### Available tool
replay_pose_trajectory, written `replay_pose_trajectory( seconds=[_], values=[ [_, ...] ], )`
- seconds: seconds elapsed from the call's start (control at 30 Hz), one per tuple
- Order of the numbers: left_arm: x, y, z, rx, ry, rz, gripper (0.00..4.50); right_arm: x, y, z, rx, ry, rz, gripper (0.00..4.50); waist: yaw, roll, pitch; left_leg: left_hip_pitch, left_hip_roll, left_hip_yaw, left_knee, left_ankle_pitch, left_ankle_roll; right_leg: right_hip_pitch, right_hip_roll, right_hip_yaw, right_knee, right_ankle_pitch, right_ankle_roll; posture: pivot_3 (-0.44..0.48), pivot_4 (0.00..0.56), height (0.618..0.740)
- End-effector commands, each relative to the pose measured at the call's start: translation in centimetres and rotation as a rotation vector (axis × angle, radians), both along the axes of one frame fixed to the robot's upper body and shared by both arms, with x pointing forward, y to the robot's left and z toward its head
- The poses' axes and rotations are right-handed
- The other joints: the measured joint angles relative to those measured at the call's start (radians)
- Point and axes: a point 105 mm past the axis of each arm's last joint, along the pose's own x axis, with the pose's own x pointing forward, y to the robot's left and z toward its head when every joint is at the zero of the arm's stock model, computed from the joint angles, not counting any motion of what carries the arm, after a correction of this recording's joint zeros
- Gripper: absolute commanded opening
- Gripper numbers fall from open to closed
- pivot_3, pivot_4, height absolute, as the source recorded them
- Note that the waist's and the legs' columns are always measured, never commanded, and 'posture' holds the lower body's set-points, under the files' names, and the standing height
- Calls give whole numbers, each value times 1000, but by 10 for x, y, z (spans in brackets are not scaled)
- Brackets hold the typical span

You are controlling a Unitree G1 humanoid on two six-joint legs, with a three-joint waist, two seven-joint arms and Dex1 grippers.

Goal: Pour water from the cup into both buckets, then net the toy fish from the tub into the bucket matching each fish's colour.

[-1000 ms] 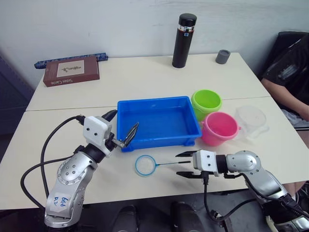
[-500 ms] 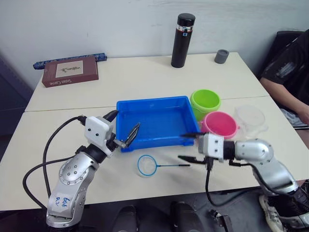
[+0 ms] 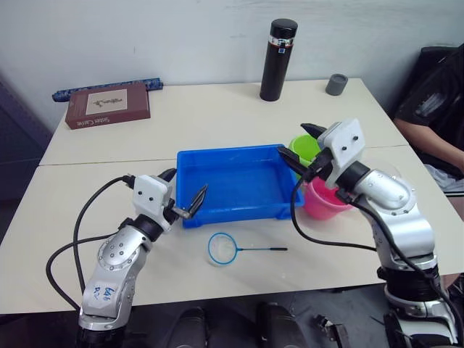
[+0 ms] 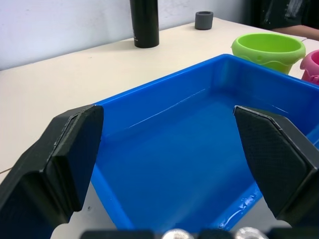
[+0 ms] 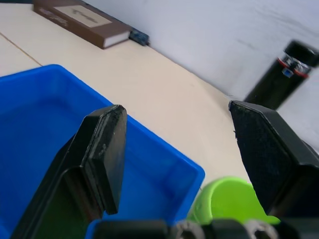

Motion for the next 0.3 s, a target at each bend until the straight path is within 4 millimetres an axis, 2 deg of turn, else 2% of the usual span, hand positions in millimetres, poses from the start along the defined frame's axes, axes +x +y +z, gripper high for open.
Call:
replay_pose_trajectory(
  seconds=[0.03,0.3],
  values=[
    [2,4,6,5,-46,28,4500,-9,5,7,12,-86,-43,3483,-1,0,0,0,0,0,0,0,0,0,0,0,0,0,0,0,150,740],
    [5,9,2,-4,-49,45,4500,-5,-2,-2,36,-113,-169,3483,-3,0,0,1,0,0,1,0,0,0,0,0,2,0,0,0,150,740]
  ],
)
